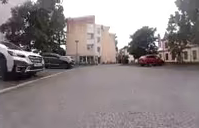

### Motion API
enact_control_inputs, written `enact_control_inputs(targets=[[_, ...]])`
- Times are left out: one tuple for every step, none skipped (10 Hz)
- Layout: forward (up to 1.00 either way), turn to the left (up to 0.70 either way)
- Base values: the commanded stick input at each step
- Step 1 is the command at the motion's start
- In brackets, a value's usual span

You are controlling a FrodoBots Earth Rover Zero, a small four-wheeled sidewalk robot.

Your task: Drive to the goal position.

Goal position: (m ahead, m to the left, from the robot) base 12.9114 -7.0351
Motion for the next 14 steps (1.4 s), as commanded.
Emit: enact_control_inputs(targets=[[0.60,0.00],[0.60,0.00],[0.60,0.00],[0.60,0.00],[0.60,0.00],[0.60,0.00],[0.60,0.00],[0.60,0.00],[0.60,0.00],[0.60,-0.01],[0.60,-0.15],[0.60,-0.15],[0.60,-0.15],[0.60,-0.15]])
